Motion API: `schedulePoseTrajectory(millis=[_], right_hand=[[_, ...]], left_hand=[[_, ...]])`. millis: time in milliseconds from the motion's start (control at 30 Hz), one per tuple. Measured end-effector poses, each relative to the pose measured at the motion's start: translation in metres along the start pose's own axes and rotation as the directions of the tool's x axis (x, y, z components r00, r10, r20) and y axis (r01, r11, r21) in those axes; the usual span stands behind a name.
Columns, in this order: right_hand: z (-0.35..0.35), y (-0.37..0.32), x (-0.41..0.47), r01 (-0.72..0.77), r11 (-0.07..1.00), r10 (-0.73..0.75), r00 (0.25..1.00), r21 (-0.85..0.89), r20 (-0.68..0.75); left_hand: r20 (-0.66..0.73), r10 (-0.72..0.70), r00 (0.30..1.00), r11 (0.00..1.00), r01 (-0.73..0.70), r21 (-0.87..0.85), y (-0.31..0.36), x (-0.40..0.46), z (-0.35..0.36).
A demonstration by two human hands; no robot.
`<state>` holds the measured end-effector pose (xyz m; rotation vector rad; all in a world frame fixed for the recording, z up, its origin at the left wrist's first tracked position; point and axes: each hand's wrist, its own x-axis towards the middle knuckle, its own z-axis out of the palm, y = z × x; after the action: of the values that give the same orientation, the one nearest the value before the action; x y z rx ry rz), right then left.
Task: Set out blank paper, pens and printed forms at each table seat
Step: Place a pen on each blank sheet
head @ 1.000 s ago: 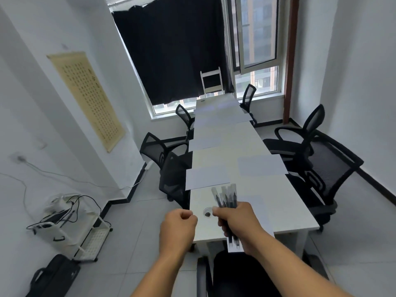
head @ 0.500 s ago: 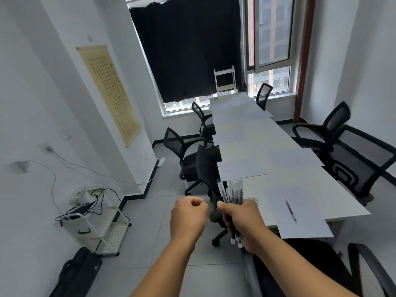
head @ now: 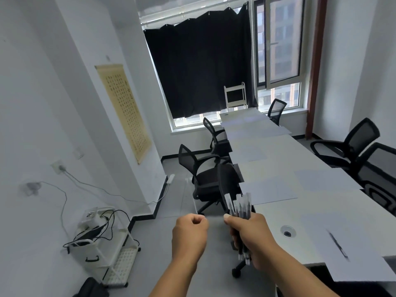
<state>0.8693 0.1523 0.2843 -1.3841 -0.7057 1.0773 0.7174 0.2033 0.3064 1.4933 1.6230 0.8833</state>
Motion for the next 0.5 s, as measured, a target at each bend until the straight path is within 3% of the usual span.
schedulePoseTrajectory(millis=[333,500], right_hand=[[0.060,-0.022,0.167,0.021,0.988,-0.019,1.000,0.152,-0.015],[0.065,-0.040,0.229,0.035,0.994,-0.030,0.998,0.099,-0.054]], left_hand=[[0.037,0.006,0.999,1.000,-0.005,-0.030,0.026,0.181,0.012],[0.065,0.033,0.997,0.994,-0.027,-0.104,0.058,0.249,0.028]])
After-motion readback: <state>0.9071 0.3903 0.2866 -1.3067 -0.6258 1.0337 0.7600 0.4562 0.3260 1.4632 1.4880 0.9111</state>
